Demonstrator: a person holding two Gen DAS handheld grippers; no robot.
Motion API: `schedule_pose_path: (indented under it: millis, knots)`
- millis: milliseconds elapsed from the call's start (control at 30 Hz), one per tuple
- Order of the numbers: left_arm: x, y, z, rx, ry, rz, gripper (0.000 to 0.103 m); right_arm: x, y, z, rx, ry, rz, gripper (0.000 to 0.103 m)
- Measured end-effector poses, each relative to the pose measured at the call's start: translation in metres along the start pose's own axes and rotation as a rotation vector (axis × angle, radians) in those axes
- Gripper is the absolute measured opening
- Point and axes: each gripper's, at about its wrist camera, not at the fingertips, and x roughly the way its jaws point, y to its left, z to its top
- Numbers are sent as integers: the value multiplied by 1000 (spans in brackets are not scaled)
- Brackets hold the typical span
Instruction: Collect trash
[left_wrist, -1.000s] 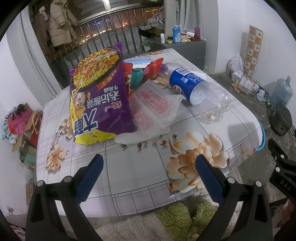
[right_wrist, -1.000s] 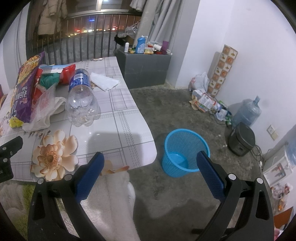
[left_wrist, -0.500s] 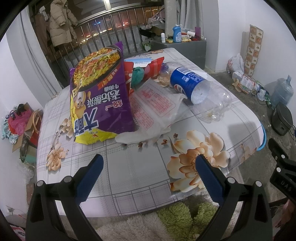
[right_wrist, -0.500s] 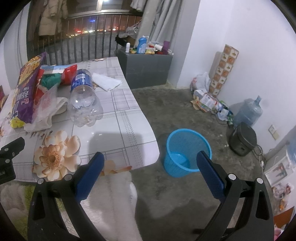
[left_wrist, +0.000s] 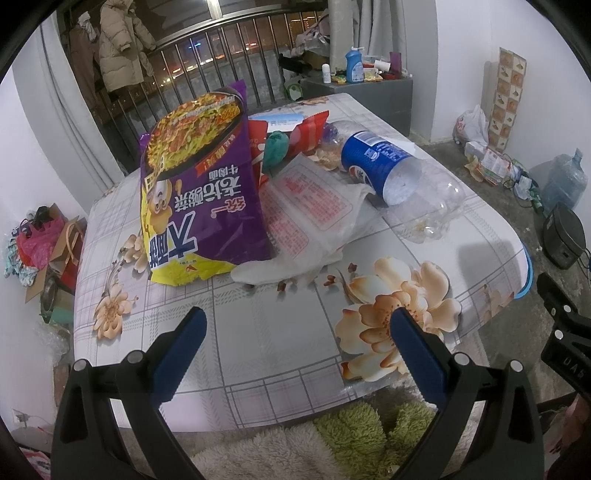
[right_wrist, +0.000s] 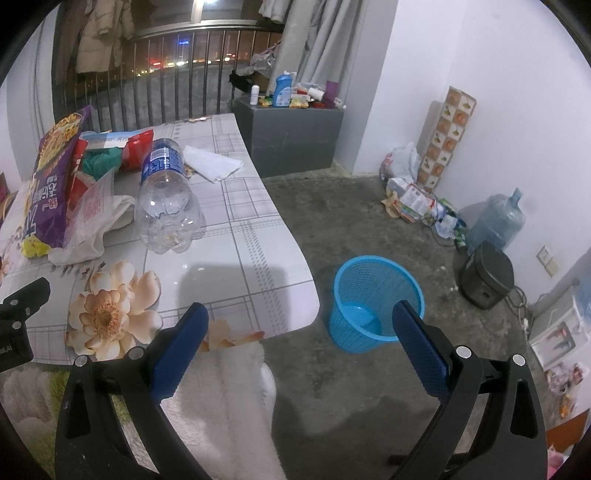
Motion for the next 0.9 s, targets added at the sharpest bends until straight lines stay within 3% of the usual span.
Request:
schedule_pose_path:
  millis: [600,900]
  knots:
    - [7,4,2,0,16,-10,97,2,10,11,38,-10,19,95]
    - [15,38,20,-63,-25,-64,97,10,21,41,66,-67,82,95]
